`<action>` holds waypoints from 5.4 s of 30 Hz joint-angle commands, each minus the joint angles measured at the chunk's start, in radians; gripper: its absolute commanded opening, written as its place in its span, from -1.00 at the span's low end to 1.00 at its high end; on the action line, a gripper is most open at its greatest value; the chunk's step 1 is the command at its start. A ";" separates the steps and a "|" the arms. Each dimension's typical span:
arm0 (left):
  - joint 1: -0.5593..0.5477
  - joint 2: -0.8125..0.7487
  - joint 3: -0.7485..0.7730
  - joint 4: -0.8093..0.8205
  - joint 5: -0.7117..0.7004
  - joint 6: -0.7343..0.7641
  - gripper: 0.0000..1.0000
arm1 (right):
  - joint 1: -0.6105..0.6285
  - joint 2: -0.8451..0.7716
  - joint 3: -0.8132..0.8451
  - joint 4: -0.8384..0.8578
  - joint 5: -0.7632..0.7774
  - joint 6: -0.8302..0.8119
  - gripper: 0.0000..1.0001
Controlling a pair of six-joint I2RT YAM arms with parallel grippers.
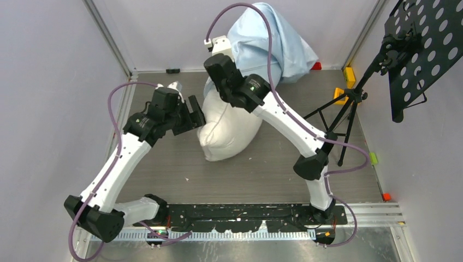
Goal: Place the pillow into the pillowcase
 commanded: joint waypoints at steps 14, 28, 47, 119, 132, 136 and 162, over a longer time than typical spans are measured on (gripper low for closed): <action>0.002 -0.142 -0.103 -0.048 -0.089 0.079 0.99 | -0.080 0.245 0.151 -0.065 -0.321 0.170 -0.99; 0.266 0.047 -0.312 0.180 -0.033 0.032 -0.97 | -0.107 -0.032 -0.163 -0.031 -0.241 -0.019 0.26; 0.392 0.144 -0.247 0.200 0.005 0.075 -1.00 | -0.119 0.218 -0.138 0.164 0.194 -0.201 0.03; 0.138 0.081 -0.340 0.423 0.019 -0.188 -0.26 | 0.025 -0.007 -0.140 -0.082 -0.280 0.125 0.02; 0.317 -0.133 -0.340 0.126 0.014 -0.037 0.17 | 0.036 0.217 0.026 -0.091 -0.222 -0.083 0.42; 0.426 -0.157 -0.356 0.110 0.087 -0.007 0.18 | 0.040 0.282 -0.014 -0.064 -0.165 -0.090 0.44; 0.638 -0.013 -0.486 0.426 0.427 -0.221 0.17 | -0.135 -0.052 0.170 -0.017 -0.406 0.170 -0.99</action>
